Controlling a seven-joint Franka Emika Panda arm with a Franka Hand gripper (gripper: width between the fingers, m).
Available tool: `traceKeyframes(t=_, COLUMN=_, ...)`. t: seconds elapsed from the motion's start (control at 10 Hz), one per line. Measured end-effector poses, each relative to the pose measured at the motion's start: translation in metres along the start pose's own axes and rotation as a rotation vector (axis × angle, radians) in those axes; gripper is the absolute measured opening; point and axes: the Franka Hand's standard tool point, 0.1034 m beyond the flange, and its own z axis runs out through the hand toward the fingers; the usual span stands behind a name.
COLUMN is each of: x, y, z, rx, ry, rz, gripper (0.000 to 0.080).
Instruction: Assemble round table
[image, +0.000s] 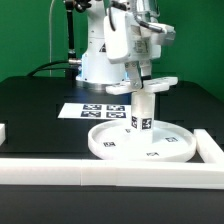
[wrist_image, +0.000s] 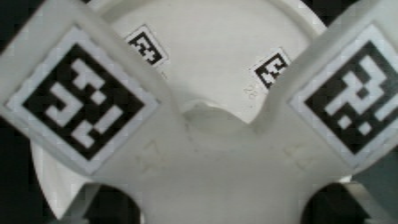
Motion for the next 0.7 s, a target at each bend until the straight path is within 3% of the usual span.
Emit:
traceKeyframes(t=0.1, x=0.0015, y=-0.0019, z=-0.0002, rx=0.024, ry=-0.017, rz=0.101, gripper=0.0446)
traceKeyframes(t=0.4, x=-0.0023, y=0.0000, z=0.0002, rx=0.025, ry=-0.019, rz=0.301, gripper=0.0446)
traceKeyframes(t=0.5, x=-0.0023, y=0.0003, z=0.0004, rx=0.024, ry=-0.019, rz=0.273, gripper=0.0498)
traceKeyframes(t=0.6, x=-0.0026, y=0.0006, z=0.0005, rx=0.023, ry=-0.019, rz=0.271, gripper=0.0599)
traceKeyframes(t=0.7, x=-0.0033, y=0.0013, z=0.0005, rx=0.017, ry=-0.020, rz=0.260, gripper=0.0599)
